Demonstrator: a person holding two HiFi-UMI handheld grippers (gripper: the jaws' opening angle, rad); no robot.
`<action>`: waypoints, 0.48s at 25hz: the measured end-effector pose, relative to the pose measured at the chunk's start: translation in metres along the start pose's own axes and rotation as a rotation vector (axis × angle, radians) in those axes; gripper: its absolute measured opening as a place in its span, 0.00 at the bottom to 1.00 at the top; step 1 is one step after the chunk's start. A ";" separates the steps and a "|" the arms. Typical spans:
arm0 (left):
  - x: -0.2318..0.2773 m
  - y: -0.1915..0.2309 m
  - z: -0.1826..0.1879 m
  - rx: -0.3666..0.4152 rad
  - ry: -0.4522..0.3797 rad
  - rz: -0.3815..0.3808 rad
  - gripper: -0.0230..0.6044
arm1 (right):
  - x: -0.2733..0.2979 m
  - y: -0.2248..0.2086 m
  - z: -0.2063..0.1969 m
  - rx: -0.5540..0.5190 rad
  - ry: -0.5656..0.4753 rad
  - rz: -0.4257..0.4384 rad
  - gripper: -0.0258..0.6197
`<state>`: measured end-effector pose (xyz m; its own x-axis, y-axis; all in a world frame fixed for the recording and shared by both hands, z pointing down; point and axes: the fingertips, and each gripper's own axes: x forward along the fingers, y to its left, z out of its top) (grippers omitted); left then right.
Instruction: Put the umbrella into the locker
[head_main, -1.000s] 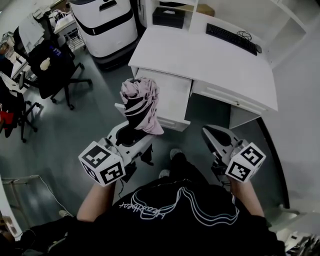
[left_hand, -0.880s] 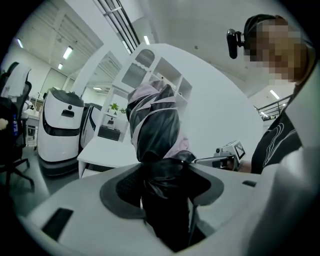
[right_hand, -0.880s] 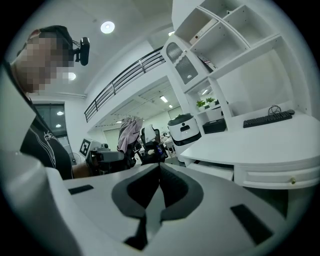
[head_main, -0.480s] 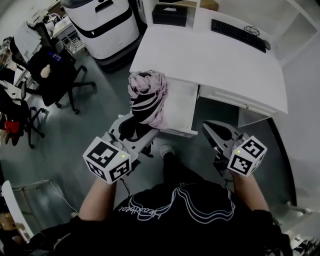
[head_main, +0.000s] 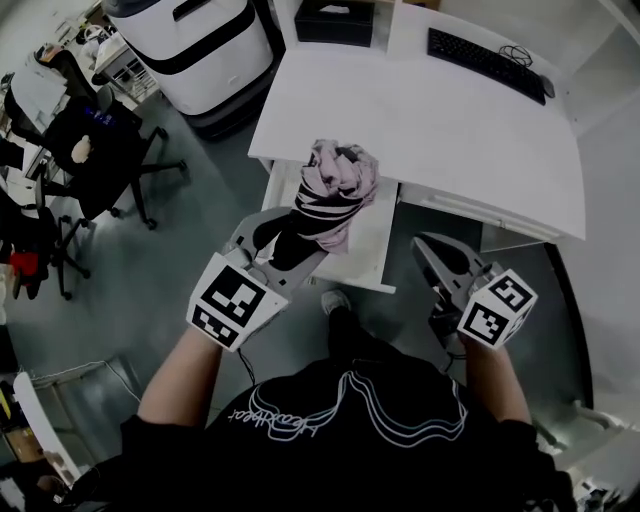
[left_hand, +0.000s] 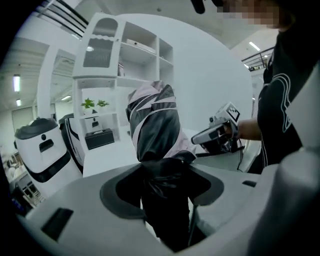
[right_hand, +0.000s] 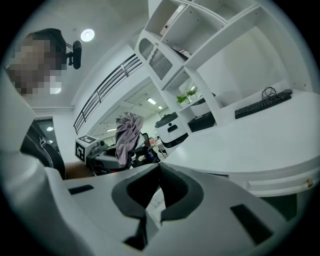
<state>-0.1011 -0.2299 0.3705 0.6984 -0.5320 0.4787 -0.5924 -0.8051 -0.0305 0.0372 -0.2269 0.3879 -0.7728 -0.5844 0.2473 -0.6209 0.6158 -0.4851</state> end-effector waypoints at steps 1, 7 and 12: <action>0.008 0.002 -0.005 0.020 0.020 -0.013 0.39 | 0.000 -0.006 -0.003 0.010 0.003 -0.007 0.05; 0.055 0.021 -0.046 0.101 0.170 -0.088 0.39 | -0.001 -0.043 -0.023 0.075 0.031 -0.067 0.05; 0.088 0.029 -0.085 0.174 0.302 -0.174 0.39 | 0.007 -0.066 -0.028 0.121 0.031 -0.090 0.05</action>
<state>-0.0910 -0.2777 0.4859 0.6173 -0.3033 0.7259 -0.3803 -0.9228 -0.0621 0.0688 -0.2564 0.4451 -0.7199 -0.6166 0.3188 -0.6686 0.4924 -0.5573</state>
